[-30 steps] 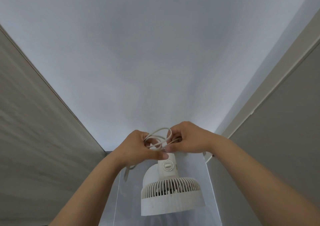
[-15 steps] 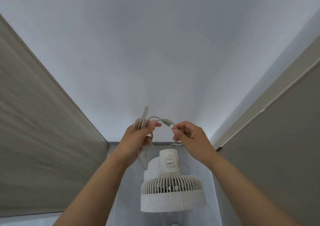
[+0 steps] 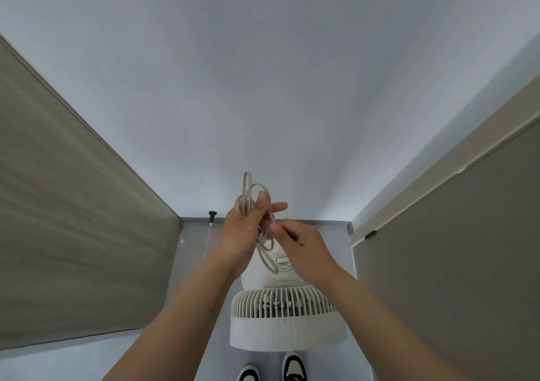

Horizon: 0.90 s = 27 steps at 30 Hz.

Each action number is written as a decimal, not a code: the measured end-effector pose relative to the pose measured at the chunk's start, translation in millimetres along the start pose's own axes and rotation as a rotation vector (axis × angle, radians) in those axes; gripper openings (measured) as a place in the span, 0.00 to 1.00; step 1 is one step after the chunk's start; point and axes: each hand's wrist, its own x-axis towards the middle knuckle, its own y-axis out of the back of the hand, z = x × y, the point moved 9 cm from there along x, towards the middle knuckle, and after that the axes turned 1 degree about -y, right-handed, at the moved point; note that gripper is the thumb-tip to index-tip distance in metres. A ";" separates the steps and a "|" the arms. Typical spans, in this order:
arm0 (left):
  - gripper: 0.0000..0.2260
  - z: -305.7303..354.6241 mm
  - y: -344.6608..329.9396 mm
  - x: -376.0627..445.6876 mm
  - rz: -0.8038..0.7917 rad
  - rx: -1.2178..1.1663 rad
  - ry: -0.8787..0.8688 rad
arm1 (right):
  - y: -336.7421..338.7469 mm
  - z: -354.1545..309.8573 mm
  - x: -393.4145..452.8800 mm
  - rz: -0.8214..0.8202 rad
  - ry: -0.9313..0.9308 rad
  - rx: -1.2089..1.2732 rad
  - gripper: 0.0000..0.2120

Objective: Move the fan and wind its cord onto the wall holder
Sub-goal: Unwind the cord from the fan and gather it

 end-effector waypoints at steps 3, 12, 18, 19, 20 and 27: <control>0.18 -16.7 0.0 6.7 0.031 -0.036 0.053 | -10.6 21.2 -3.0 -0.038 -0.072 -0.014 0.14; 0.13 -84.9 20.3 31.2 0.185 0.013 0.240 | -3.0 96.0 -4.5 0.007 -0.377 -0.061 0.08; 0.14 -129.1 34.1 32.3 0.262 0.119 0.338 | 2.4 137.4 -4.9 0.100 -0.666 -0.077 0.25; 0.14 -138.0 37.9 32.6 0.295 0.121 0.373 | 4.5 142.5 -3.0 0.126 -0.681 -0.117 0.30; 0.16 -145.6 41.6 33.1 0.325 0.120 0.409 | 5.7 149.4 -1.8 0.143 -0.701 -0.156 0.35; 0.12 -173.5 51.4 45.0 0.385 0.235 0.470 | -3.3 203.9 3.1 0.074 -0.869 -0.160 0.56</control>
